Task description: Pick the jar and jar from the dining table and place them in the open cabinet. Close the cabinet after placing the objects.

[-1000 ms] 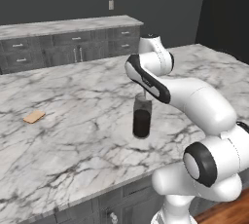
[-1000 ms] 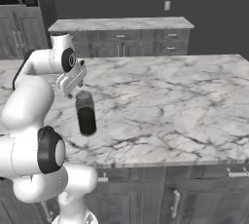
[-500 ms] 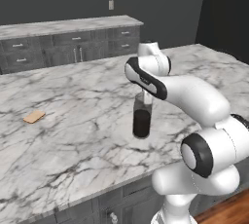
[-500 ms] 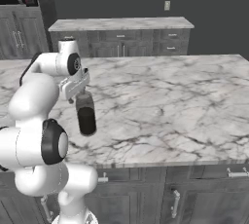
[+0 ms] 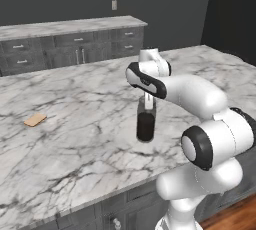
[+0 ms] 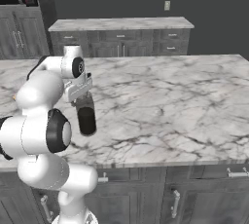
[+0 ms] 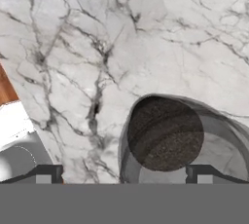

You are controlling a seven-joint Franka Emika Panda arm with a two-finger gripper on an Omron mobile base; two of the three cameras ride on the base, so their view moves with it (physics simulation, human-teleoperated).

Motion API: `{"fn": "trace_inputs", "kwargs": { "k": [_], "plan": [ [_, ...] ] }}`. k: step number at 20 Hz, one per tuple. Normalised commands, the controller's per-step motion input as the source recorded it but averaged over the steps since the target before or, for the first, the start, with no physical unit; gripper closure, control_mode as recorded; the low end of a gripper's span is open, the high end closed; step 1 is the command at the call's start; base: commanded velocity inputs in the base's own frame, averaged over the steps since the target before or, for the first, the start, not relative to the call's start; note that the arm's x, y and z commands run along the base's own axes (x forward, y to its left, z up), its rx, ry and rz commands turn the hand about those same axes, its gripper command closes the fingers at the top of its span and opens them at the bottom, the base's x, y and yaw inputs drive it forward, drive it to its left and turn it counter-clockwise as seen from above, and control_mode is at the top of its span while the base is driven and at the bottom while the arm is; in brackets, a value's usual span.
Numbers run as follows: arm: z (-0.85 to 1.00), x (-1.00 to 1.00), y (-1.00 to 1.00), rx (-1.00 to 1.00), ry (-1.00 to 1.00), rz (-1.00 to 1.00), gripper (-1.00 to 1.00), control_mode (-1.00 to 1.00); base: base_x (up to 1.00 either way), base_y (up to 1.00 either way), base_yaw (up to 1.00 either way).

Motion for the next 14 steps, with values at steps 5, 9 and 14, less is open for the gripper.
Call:
{"fn": "trace_inputs", "kwargs": {
  "k": [5,9,14],
  "plan": [
    [-0.30,0.13,0.01,0.00,0.00,0.00,-1.00,-1.00,0.00,0.00,0.00],
    [-0.32,0.13,0.10,0.00,0.00,0.00,-1.00,-1.00,0.00,0.00,0.00],
    [-0.12,0.08,0.09,0.00,0.00,0.00,1.00,-1.00,0.00,0.00,0.00]
  ]
}}
